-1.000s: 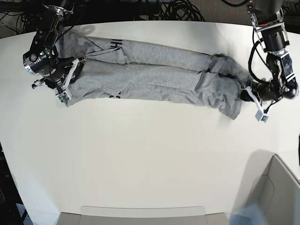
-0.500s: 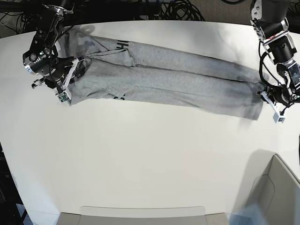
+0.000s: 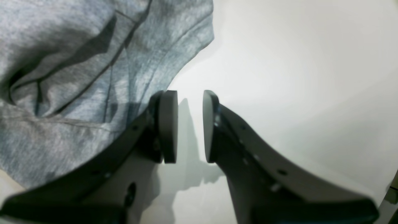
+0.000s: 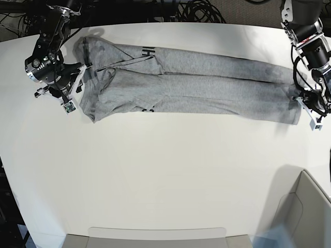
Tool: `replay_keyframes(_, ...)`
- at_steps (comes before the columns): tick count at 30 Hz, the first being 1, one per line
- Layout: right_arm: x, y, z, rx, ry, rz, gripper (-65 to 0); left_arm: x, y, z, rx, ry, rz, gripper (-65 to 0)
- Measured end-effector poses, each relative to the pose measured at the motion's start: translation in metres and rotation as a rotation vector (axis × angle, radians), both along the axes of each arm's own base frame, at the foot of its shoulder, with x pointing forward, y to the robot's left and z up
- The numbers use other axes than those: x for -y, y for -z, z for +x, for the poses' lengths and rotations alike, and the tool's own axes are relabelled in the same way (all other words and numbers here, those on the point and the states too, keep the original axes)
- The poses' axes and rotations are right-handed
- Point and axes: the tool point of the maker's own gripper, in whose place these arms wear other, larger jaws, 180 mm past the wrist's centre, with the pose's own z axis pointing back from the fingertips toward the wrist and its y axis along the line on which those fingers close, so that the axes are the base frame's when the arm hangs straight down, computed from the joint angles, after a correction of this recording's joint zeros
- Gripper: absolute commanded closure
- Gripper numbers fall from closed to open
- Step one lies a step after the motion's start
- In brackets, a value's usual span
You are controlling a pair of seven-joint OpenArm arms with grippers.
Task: Fold the T-shirt properly
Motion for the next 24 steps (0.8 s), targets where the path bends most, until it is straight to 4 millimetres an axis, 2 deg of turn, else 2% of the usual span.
replay_keyframes(4, -0.001, 0.0, 0.0, 0.0, 0.0, 0.003, -14.6, -0.008, -0.005, 0.001, 0.001, 0.007, 0.022, 0.0)
replay_keyframes(8, -0.001, 0.0, 0.0, 0.0, 0.0, 0.003, -14.6, 0.0, 0.002, 0.001, -0.06, 0.087, 0.063, 0.0)
replay_keyframes(10, 0.0, 0.0, 0.0, -0.001, 0.001, 0.001, -14.6, 0.004, 0.003, 0.002, -0.085, 0.126, 0.082, -4.0)
replay_keyframes(12, -0.001, 0.0, 0.0, -0.001, 0.001, 0.001, -14.6, 0.0, 0.002, 0.001, -0.094, 0.126, 0.103, -6.1)
replay_keyframes(17, -0.001, 0.0, 0.0, 0.0, 0.0, 0.003, -14.6, -0.012, 0.001, -0.006, -0.117, 0.097, 0.151, -6.4)
replay_keyframes(21, -0.001, 0.0, 0.0, 0.0, 0.0, 0.003, -14.6, -0.021, -0.018, 0.0, -0.116, 0.123, 0.245, -6.3)
replay_keyframes(24, -0.013, 0.003, 0.001, -0.013, -0.053, -0.008, -14.6, -0.028, -0.046, 0.016, -0.052, 0.133, 0.317, -6.2)
